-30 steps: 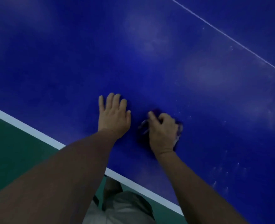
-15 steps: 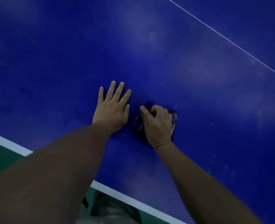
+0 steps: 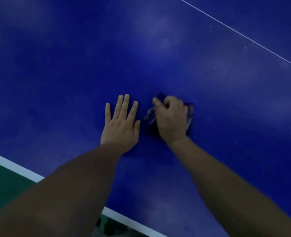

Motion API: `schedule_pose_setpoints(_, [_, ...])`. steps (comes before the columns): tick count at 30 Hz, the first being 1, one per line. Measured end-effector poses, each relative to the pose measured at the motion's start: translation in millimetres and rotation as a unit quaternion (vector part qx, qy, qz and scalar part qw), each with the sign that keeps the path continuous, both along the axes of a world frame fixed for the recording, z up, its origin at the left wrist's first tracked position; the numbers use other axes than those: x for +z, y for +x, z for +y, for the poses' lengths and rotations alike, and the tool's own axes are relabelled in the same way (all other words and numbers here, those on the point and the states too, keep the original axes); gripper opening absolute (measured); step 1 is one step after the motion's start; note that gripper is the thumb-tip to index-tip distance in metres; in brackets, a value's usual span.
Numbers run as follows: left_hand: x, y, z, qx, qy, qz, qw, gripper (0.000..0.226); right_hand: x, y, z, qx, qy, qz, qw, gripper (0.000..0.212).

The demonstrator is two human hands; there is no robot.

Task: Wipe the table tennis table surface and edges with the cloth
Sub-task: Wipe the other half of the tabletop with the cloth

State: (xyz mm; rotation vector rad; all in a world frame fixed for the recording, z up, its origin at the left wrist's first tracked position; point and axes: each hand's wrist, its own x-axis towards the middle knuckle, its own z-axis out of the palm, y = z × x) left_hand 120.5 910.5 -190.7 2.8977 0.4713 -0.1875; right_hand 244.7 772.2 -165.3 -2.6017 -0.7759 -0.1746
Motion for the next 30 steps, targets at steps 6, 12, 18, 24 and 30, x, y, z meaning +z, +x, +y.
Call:
schedule_pose_setpoints(6, [-3.0, 1.6, 1.1, -0.011, 0.006, 0.014, 1.000, 0.063, -4.5, 47.2, -41.9, -0.126, -0.066, 0.015, 0.990, 0.033])
schedule_pose_setpoints(12, [-2.7, -0.1, 1.1, -0.015, 0.007, 0.016, 1.000, 0.063, -5.1, -24.0, 10.3, 0.044, -0.070, -0.025, 0.996, 0.025])
schedule_pose_setpoints(18, [7.6, 4.3, 2.5, -0.007, -0.027, 0.030, 0.999, 0.063, -3.2, 89.4, 3.2, -0.193, -0.058, 0.067, 0.977, 0.037])
schedule_pose_setpoints(24, [15.4, 37.8, 19.5, 0.010, -0.088, -0.025, 0.996, 0.058, -6.6, 28.5, 21.4, -0.193, -0.034, 0.065, 0.978, 0.032])
schedule_pose_setpoints(30, [18.0, 139.8, 39.2, -0.017, -0.099, -0.066, 0.993, 0.053, -9.5, 92.4, 42.1, -0.064, -0.056, -0.049, 0.995, 0.027])
